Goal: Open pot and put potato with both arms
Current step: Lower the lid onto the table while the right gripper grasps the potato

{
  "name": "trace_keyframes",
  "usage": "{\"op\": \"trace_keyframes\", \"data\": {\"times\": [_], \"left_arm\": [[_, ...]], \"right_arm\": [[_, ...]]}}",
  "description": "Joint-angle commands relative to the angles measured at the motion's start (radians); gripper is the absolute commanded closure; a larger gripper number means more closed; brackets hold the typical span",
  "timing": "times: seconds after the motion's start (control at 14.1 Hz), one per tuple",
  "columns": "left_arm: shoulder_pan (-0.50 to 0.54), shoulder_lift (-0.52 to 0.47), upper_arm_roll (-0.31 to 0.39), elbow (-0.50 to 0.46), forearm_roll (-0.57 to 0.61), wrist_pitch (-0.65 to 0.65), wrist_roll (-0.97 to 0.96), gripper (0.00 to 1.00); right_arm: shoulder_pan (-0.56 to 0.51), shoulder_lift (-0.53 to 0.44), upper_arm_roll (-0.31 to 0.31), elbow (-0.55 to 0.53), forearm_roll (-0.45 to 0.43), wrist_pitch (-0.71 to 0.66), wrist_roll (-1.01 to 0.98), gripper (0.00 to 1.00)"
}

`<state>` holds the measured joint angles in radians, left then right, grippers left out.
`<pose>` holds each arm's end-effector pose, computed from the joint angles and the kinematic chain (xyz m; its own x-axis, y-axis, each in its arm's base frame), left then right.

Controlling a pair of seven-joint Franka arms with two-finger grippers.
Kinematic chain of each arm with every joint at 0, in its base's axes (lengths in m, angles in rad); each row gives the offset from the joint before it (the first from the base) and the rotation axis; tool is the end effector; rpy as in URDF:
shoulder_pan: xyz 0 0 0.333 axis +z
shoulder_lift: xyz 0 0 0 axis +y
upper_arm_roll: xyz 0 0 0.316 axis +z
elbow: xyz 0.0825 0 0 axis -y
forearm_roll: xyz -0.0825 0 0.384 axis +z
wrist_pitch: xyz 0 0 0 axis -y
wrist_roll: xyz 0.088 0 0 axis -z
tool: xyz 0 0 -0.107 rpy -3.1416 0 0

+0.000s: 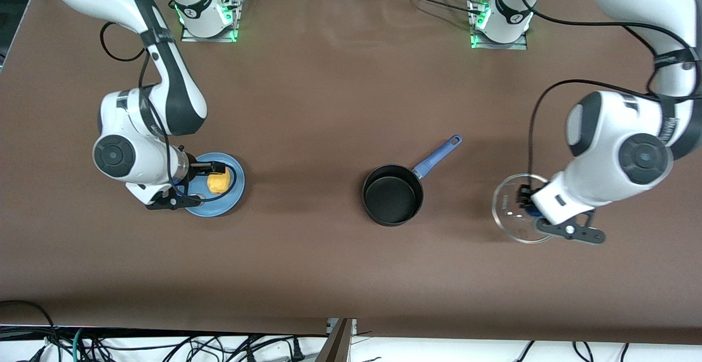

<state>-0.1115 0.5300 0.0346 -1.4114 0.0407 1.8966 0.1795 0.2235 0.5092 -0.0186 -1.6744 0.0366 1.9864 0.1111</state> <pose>0.6997 -0.0553 0.3912 0.9615 -0.2696 -0.0542 -0.2721 -0.9611 -0.0465 0.6386 0.1363 0.2932 0.9775 0.0755 -0.1970 0.0772 -0.9970 0.0010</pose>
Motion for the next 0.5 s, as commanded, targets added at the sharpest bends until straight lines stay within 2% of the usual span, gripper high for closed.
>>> {"op": "trace_keyframes", "data": {"times": [0.0,0.21,0.42], "left_arm": [[0.042,-0.054,0.037,-0.098,-0.028,0.027,0.185,0.64],[0.064,-0.056,0.108,-0.205,-0.056,0.166,0.36,0.64],[0.098,-0.065,0.155,-0.346,-0.146,0.324,0.501,0.64]], "right_arm": [[-0.009,-0.014,0.0,-0.087,0.016,0.075,0.004,0.0],[-0.009,0.024,0.0,-0.088,0.017,0.086,0.004,0.01],[-0.009,0.054,0.0,-0.088,0.017,0.123,0.004,0.02]]}}
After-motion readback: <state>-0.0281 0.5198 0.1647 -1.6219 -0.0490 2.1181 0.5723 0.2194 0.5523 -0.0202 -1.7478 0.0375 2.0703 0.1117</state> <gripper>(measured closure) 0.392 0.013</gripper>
